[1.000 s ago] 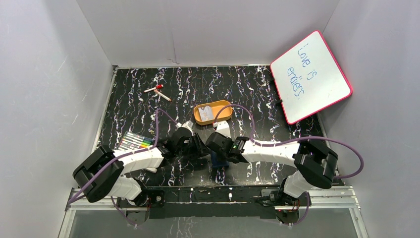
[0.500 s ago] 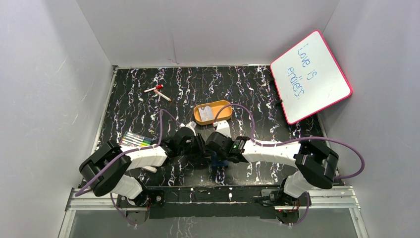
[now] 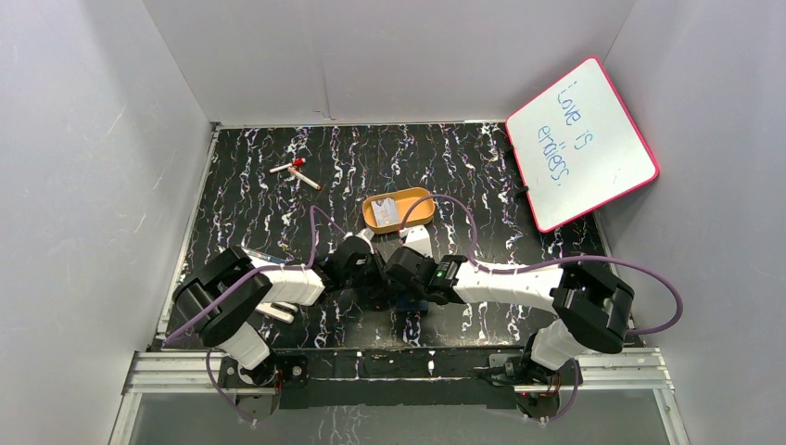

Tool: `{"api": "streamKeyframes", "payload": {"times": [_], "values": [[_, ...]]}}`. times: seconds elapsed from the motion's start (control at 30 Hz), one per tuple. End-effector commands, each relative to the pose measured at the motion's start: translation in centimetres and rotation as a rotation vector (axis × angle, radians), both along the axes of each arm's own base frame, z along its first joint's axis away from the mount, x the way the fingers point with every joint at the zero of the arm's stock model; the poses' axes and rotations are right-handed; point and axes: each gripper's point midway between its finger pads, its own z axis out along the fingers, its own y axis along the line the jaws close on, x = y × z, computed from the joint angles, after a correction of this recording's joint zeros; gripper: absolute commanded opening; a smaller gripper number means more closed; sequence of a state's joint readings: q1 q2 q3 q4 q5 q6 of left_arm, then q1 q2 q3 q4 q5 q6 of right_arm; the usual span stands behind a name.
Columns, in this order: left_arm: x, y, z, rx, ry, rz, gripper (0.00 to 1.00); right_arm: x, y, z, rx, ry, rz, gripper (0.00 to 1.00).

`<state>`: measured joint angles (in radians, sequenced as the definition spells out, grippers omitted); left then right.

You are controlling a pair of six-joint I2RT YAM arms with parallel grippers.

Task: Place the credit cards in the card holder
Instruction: Open the card holder at the center of the board.

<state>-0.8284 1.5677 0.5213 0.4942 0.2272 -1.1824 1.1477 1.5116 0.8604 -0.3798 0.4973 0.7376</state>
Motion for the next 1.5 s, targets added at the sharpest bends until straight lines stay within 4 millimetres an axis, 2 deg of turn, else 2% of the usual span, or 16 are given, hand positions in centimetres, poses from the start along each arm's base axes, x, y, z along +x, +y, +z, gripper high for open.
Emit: {"api": "streamKeyframes", "payload": {"times": [0.0, 0.23, 0.47, 0.6, 0.8, 0.97, 1.2, 1.33, 1.4, 1.47], "values": [[-0.2, -0.2, -1.4, 0.014, 0.045, 0.006, 0.00, 0.0, -0.2, 1.2, 0.013, -0.016, -0.010, 0.00], [-0.9, 1.6, -4.3, 0.104, 0.112, 0.061, 0.00, 0.0, -0.8, 2.4, 0.030, -0.031, -0.030, 0.00], [-0.6, 2.6, -4.9, 0.162, 0.109, 0.094, 0.00, -0.3, -3.0, 3.4, 0.028, -0.052, -0.088, 0.00], [-0.6, 2.6, -5.0, 0.164, 0.112, 0.098, 0.00, -0.7, -4.4, 3.3, 0.021, -0.050, -0.118, 0.00], [-0.6, 2.0, -4.3, 0.134, 0.103, 0.077, 0.00, -2.0, -7.2, 2.3, 0.022, -0.025, -0.199, 0.00], [-0.2, 1.1, -2.9, 0.105, 0.080, 0.047, 0.00, -3.1, -8.8, 1.1, 0.033, 0.009, -0.249, 0.00], [0.5, 0.6, 0.0, 0.104, 0.015, 0.017, 0.22, -3.5, -10.0, 0.1, 0.033, 0.033, -0.282, 0.01], [0.9, 0.7, 1.4, 0.118, -0.030, 0.002, 0.35, -3.5, -9.8, 0.5, 0.073, 0.030, -0.286, 0.30], [1.0, 0.9, 1.7, 0.128, -0.043, 0.001, 0.36, -3.4, -9.5, 1.1, 0.101, 0.028, -0.285, 0.44], [1.0, 1.2, 1.7, 0.140, -0.047, 0.003, 0.37, -3.4, -9.1, 1.5, 0.126, 0.031, -0.282, 0.53]]}}
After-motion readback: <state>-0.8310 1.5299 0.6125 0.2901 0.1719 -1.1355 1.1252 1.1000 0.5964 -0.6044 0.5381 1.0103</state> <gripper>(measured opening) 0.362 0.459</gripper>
